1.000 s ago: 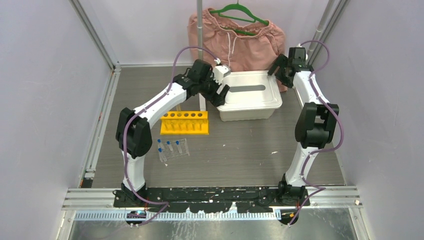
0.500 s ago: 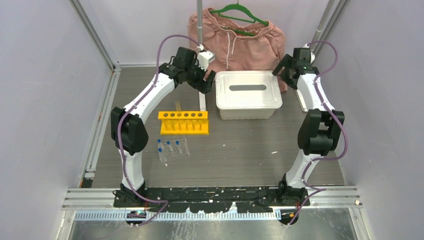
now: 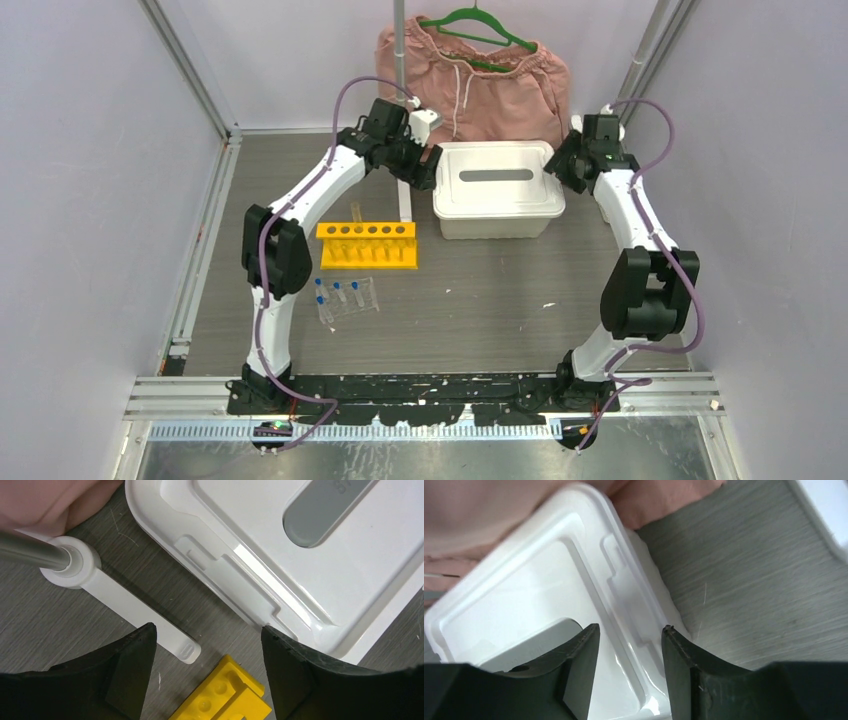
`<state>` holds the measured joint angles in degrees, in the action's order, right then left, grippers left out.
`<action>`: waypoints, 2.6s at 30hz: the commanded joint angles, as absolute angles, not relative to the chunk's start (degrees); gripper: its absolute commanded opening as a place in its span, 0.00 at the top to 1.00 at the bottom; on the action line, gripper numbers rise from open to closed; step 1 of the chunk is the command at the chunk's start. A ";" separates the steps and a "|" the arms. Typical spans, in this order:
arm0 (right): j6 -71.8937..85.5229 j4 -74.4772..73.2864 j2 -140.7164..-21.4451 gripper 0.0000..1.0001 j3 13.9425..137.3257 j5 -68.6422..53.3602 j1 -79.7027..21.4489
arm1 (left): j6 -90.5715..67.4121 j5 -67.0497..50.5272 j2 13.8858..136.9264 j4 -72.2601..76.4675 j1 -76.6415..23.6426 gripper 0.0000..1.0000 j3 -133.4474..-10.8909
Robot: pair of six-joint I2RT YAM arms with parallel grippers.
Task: Organize the chemistry lab equipment
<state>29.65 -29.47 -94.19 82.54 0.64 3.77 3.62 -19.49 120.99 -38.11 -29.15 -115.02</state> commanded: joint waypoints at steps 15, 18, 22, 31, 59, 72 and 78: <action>31.18 -28.28 -87.47 0.26 79.79 2.14 3.25 | 5.59 -12.95 113.06 -44.25 -28.26 0.01 -119.65; 30.93 -28.86 -83.43 0.00 78.20 3.16 3.21 | 4.66 -12.73 106.89 -47.85 -25.49 0.00 -119.35; 31.20 -24.53 -74.32 0.00 70.55 7.03 2.22 | 4.17 -13.92 94.90 -47.95 -19.13 0.00 -109.70; 26.96 -9.35 -58.37 0.00 45.32 16.86 0.71 | 8.44 -23.02 70.75 -41.08 3.39 0.00 -77.44; 12.81 55.18 -71.35 0.00 10.87 22.49 0.77 | -7.69 -26.75 79.43 37.30 15.19 0.00 -24.00; 11.06 67.19 -84.99 0.00 11.64 22.59 0.74 | -9.62 -25.07 80.21 33.54 14.52 0.00 -25.92; 9.61 72.45 -89.99 0.00 11.43 23.24 0.00 | -9.93 -24.33 80.08 47.72 14.42 0.00 -20.31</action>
